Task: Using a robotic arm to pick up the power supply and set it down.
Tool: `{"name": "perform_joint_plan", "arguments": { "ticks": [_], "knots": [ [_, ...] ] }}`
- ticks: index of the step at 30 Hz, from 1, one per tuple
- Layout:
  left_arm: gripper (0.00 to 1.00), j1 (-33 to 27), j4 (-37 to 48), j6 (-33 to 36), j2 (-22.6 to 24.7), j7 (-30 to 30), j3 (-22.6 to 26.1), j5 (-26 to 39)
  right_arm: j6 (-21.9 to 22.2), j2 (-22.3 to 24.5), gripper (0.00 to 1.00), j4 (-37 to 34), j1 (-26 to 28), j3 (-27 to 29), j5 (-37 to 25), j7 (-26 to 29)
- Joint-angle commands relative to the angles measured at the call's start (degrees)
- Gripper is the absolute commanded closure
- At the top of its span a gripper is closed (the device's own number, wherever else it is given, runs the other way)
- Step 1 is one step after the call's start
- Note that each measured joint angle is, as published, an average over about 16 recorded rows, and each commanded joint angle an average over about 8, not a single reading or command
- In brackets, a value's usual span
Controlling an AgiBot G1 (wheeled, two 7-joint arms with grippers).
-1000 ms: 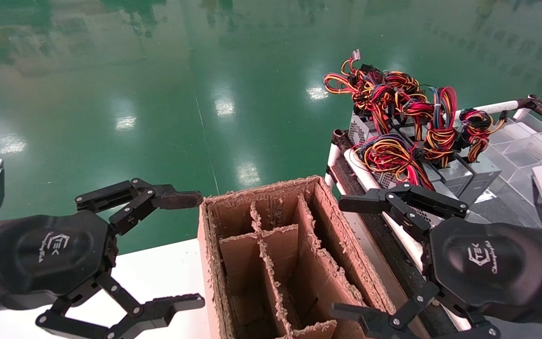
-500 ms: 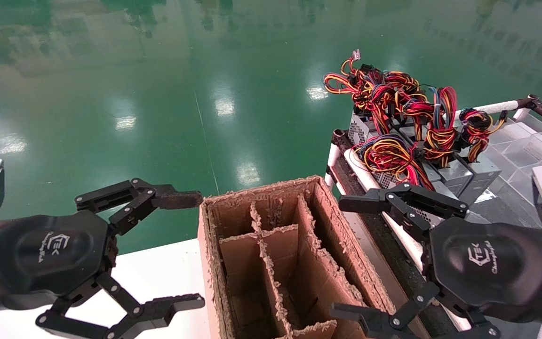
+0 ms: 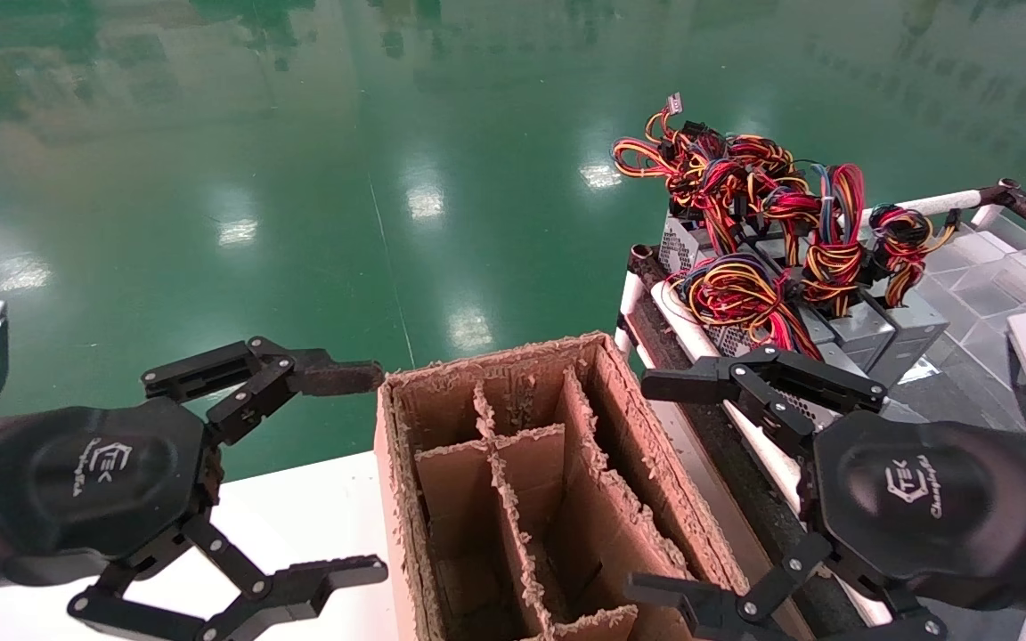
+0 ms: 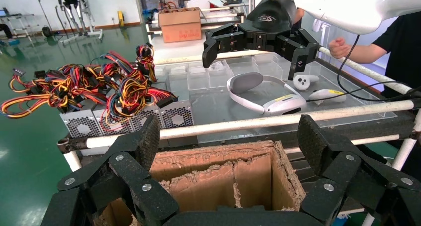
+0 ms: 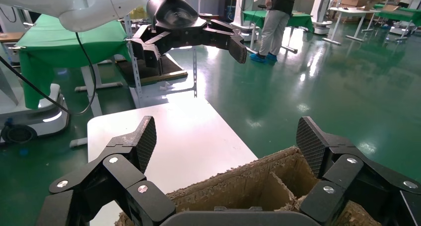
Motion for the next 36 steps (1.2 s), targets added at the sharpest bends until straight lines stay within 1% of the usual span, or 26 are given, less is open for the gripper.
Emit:
{"name": "perform_joint_plan", "arguments": {
  "ticks": [1, 36],
  "knots": [
    [0.00, 0.0, 0.0, 0.0, 0.0, 0.0, 0.0, 0.0, 0.0, 0.0, 0.00, 0.0, 0.0, 0.0, 0.0, 0.0],
    [0.00, 0.0, 0.0, 0.0, 0.0, 0.0, 0.0, 0.0, 0.0, 0.0, 0.00, 0.0, 0.0, 0.0, 0.0, 0.0]
  ]
}}
